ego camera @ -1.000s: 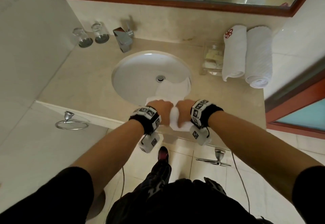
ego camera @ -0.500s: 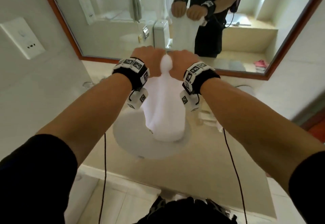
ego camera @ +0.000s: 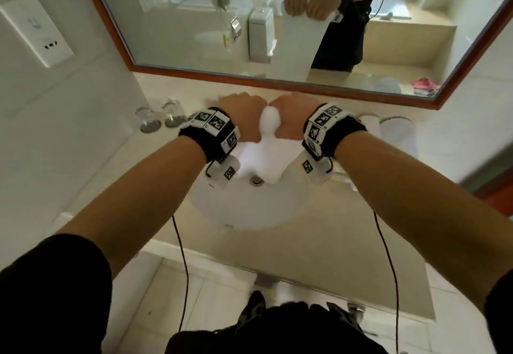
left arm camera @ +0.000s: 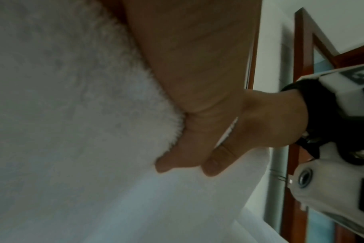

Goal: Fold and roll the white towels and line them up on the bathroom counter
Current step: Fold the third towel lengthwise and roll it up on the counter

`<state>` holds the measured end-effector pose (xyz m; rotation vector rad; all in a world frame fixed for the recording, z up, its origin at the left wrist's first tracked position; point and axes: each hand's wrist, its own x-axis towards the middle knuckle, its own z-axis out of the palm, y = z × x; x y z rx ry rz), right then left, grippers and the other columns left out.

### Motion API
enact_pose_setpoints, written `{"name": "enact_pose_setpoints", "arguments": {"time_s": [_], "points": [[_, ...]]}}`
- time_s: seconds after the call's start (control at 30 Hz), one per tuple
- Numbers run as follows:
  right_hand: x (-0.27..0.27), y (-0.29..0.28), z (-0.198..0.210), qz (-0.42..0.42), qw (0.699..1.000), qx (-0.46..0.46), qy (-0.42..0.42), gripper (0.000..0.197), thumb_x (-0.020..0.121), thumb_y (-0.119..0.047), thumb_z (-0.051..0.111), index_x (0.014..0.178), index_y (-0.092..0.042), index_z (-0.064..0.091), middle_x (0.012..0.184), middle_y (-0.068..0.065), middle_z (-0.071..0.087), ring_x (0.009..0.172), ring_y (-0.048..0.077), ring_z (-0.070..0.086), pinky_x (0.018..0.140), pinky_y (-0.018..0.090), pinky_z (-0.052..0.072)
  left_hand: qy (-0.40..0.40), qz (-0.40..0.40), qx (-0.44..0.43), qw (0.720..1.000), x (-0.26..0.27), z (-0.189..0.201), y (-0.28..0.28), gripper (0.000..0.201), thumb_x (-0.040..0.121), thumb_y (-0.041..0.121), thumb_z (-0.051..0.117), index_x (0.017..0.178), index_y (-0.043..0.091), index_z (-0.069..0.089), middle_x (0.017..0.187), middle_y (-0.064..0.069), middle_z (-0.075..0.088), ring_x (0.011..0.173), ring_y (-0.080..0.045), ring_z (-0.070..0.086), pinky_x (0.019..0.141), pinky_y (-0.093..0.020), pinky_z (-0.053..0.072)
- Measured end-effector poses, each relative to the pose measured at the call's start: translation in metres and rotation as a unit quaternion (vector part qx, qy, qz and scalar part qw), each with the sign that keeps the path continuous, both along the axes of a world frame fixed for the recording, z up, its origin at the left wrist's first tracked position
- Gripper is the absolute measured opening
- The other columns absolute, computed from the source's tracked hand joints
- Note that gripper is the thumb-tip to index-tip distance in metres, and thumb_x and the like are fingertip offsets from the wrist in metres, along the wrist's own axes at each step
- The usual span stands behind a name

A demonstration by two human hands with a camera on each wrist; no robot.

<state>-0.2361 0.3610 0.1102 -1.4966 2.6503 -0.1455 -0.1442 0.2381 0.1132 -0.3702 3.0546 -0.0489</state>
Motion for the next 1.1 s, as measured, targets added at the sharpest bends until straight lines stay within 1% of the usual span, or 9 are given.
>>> {"name": "enact_pose_setpoints", "arguments": {"time_s": [0.1, 0.23, 0.33, 0.4, 0.57, 0.77, 0.9, 1.0, 1.1], "points": [[0.033, 0.027, -0.067, 0.029, 0.993, 0.086, -0.078, 0.032, 0.071, -0.037, 0.071, 0.101, -0.027, 0.065, 0.092, -0.002, 0.066, 0.088, 0.024, 0.064, 0.074, 0.033, 0.053, -0.083, 0.009, 0.083, 0.993, 0.036, -0.071, 0.028, 0.047, 0.067, 0.035, 0.075, 0.11, 0.023, 0.059, 0.099, -0.001, 0.067, 0.084, -0.024, 0.064, 0.077, -0.037, 0.056], [0.083, 0.063, -0.16, 0.056, 0.977, 0.149, -0.142, 0.049, 0.076, -0.043, 0.068, 0.12, -0.027, 0.055, 0.103, -0.002, 0.066, 0.092, 0.024, 0.065, 0.078, 0.032, 0.052, -0.158, 0.03, 0.148, 0.976, 0.09, -0.166, 0.068, 0.074, 0.065, 0.039, 0.078, 0.127, 0.023, 0.041, 0.105, -0.003, 0.064, 0.083, -0.024, 0.059, 0.072, -0.033, 0.048], [0.111, 0.088, -0.207, 0.044, 0.97, 0.158, -0.181, 0.05, 0.078, -0.04, 0.067, 0.116, -0.022, 0.04, 0.101, 0.004, 0.063, 0.087, 0.027, 0.063, 0.071, 0.035, 0.051, -0.216, 0.056, 0.165, 0.961, 0.12, -0.214, 0.09, 0.068, 0.068, 0.036, 0.076, 0.123, 0.02, 0.04, 0.104, -0.003, 0.063, 0.081, -0.022, 0.057, 0.072, -0.035, 0.051], [0.126, 0.1, -0.229, 0.049, 0.964, 0.172, -0.198, 0.049, 0.078, -0.038, 0.069, 0.116, -0.021, 0.042, 0.103, 0.004, 0.062, 0.089, 0.027, 0.062, 0.071, 0.033, 0.049, -0.246, 0.059, 0.175, 0.952, 0.134, -0.234, 0.102, 0.062, 0.071, 0.034, 0.076, 0.12, 0.02, 0.042, 0.105, -0.002, 0.062, 0.085, -0.023, 0.06, 0.074, -0.036, 0.053], [0.147, 0.116, -0.254, 0.089, 0.962, 0.207, -0.156, 0.034, 0.085, -0.032, 0.063, 0.115, -0.021, 0.054, 0.107, 0.002, 0.064, 0.096, 0.025, 0.064, 0.075, 0.033, 0.049, -0.24, 0.072, 0.163, 0.954, 0.152, -0.255, 0.123, 0.045, 0.07, 0.035, 0.071, 0.108, 0.024, 0.048, 0.103, 0.002, 0.062, 0.09, -0.023, 0.063, 0.075, -0.035, 0.052], [0.152, 0.125, -0.267, 0.084, 0.954, 0.231, -0.17, 0.024, 0.081, -0.034, 0.059, 0.101, -0.02, 0.059, 0.091, 0.002, 0.066, 0.076, 0.022, 0.064, 0.066, 0.03, 0.052, -0.238, 0.062, 0.113, 0.963, 0.158, -0.256, 0.145, 0.037, 0.071, 0.036, 0.069, 0.103, 0.025, 0.055, 0.091, 0.004, 0.063, 0.081, -0.021, 0.063, 0.068, -0.031, 0.049], [0.147, 0.124, -0.266, 0.061, 0.953, 0.232, -0.187, 0.019, 0.078, -0.034, 0.055, 0.09, -0.02, 0.052, 0.079, 0.0, 0.059, 0.067, 0.02, 0.059, 0.06, 0.029, 0.049, -0.178, 0.061, 0.08, 0.979, 0.17, -0.264, 0.158, 0.052, 0.071, 0.036, 0.07, 0.114, 0.022, 0.043, 0.097, 0.003, 0.056, 0.087, -0.023, 0.056, 0.068, -0.034, 0.04], [0.144, 0.123, -0.265, 0.068, 0.943, 0.248, -0.21, 0.023, 0.075, -0.037, 0.056, 0.09, -0.02, 0.05, 0.082, 0.002, 0.06, 0.066, 0.02, 0.057, 0.06, 0.028, 0.047, -0.191, 0.083, 0.101, 0.973, 0.173, -0.268, 0.161, 0.046, 0.074, 0.025, 0.069, 0.112, 0.02, 0.042, 0.092, 0.002, 0.06, 0.075, -0.023, 0.057, 0.063, -0.032, 0.042], [0.145, 0.126, -0.266, 0.096, 0.955, 0.224, -0.168, 0.044, 0.072, -0.044, 0.065, 0.107, -0.023, 0.049, 0.096, 0.002, 0.062, 0.075, 0.022, 0.057, 0.065, 0.03, 0.045, -0.224, 0.111, 0.184, 0.951, 0.166, -0.269, 0.149, 0.044, 0.072, 0.026, 0.07, 0.111, 0.023, 0.051, 0.095, 0.002, 0.065, 0.076, -0.022, 0.059, 0.065, -0.032, 0.048]]}}
